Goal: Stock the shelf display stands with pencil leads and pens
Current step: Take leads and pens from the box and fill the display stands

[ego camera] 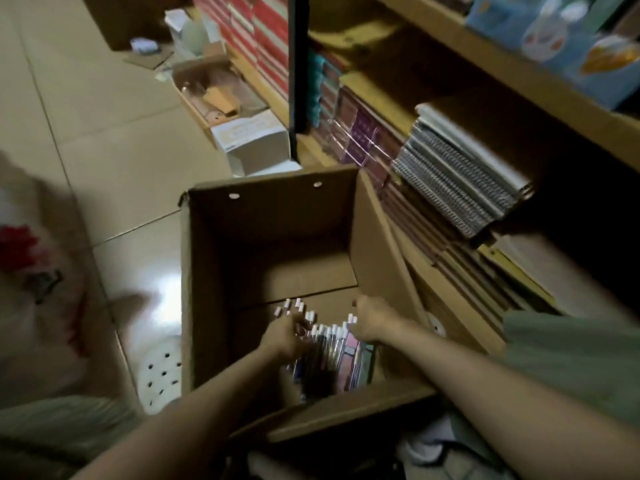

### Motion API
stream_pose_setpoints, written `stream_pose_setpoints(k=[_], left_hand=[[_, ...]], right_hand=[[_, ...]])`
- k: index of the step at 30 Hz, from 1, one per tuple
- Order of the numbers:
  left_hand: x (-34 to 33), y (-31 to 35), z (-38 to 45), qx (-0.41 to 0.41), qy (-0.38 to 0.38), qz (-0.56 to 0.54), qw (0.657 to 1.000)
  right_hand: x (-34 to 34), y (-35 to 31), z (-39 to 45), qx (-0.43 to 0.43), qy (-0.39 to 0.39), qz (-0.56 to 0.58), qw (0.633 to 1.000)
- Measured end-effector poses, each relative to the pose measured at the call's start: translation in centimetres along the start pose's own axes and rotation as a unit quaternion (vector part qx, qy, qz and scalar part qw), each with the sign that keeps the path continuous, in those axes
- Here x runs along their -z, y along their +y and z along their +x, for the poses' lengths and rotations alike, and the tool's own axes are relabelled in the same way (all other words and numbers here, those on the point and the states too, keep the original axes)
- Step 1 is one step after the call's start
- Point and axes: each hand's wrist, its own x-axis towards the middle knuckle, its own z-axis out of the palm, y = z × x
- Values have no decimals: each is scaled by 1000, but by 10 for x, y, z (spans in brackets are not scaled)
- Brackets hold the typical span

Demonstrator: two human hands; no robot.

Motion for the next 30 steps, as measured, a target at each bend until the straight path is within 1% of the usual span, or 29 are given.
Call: stream_pose_setpoints(k=[2,4,5,7,9,11,14,16,20,23,25,28,30], left_hand=[[-20,-7,2,7,-2,-18,1000],[-34,-9,8,-25,6,12,1000],[-39,-8,11,-46,16,33,998],[-47,-6,19,-84,30,81,993],[-55,-4,27,-118,42,146,981],[-62,-4,34,-122,53,184,974],[-68,-8,41,-106,84,196,971],[-64,-13,46,-96,96,174,975],[-45,-21,55,-76,122,85,986],[-36,-24,57,-73,111,99,986],[-33,-25,58,-56,104,80,990],[-31,-24,58,-29,95,23,995],[-30,-23,58,-11,91,-43,995]], right_hand=[[-18,6,11,-48,-36,-47,997],[-35,12,23,-82,-62,-49,993],[-42,14,28,-90,-63,-46,993],[-54,16,38,-101,-48,-28,993],[-60,18,47,-101,-2,16,995],[-59,20,53,-87,39,30,995],[-57,21,62,-63,56,26,996],[-56,19,68,-55,64,22,996],[-57,10,83,-32,99,35,994],[-57,4,88,-19,116,76,990],[-58,4,88,-36,109,114,987],[-60,7,85,-75,112,191,972],[-60,8,83,-92,113,246,958]])
